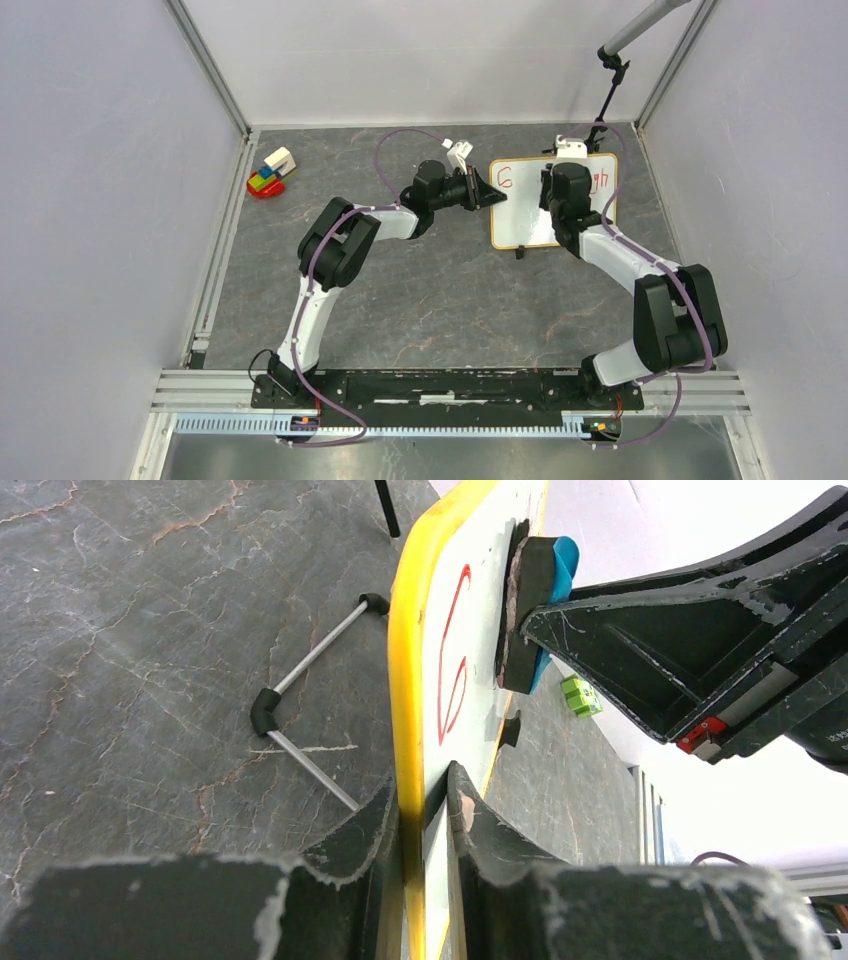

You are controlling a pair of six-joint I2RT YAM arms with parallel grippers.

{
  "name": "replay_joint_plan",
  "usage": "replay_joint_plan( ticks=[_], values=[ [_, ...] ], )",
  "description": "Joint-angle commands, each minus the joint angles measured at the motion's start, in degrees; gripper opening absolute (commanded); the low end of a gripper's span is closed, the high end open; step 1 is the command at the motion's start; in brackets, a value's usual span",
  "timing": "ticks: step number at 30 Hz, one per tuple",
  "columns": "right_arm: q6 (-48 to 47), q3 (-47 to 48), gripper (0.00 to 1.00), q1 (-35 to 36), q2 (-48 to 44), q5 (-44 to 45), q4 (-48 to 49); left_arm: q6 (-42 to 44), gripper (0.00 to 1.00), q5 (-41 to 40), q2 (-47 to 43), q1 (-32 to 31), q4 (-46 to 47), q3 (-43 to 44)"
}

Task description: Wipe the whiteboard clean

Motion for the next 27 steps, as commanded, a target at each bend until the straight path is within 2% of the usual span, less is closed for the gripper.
replay_joint_plan(
  ticks=[1, 8, 12, 20, 24, 27],
  values=[
    [-1.3, -1.9, 0.0, 1.0, -0.6, 1.8, 0.9, 5.1, 0.02, -0.4, -1.3, -0.5, -4.8, 0.3],
    [-7.2, 2.8, 0.0, 10.8, 3.7, 2.3, 3.9, 5.1, 0.02, -0.3, -1.0, -0.5, -5.3, 0.8],
    [-8.7, 6.9, 0.0, 12.9, 6.9, 0.1, 4.1, 5.2, 0.02, -0.1, -0.9, -0.6, -5.3, 1.0],
    [-14.5, 8.6, 0.0, 10.7, 6.9, 7.3, 2.0, 5.3, 0.02, -0.2, -1.2, -0.6, -5.6, 0.9],
    [-12.2, 5.4, 0.0, 5.6, 4.1, 5.0, 1.6, 4.6, 0.03, -0.1, -1.2, -0.5, -5.4, 0.9],
    [-11.6, 2.3, 0.0, 4.5, 1.9, 3.7, 2.8, 3.8, 0.19, 0.3, -1.7, -0.4, -4.0, 0.1]
  ],
)
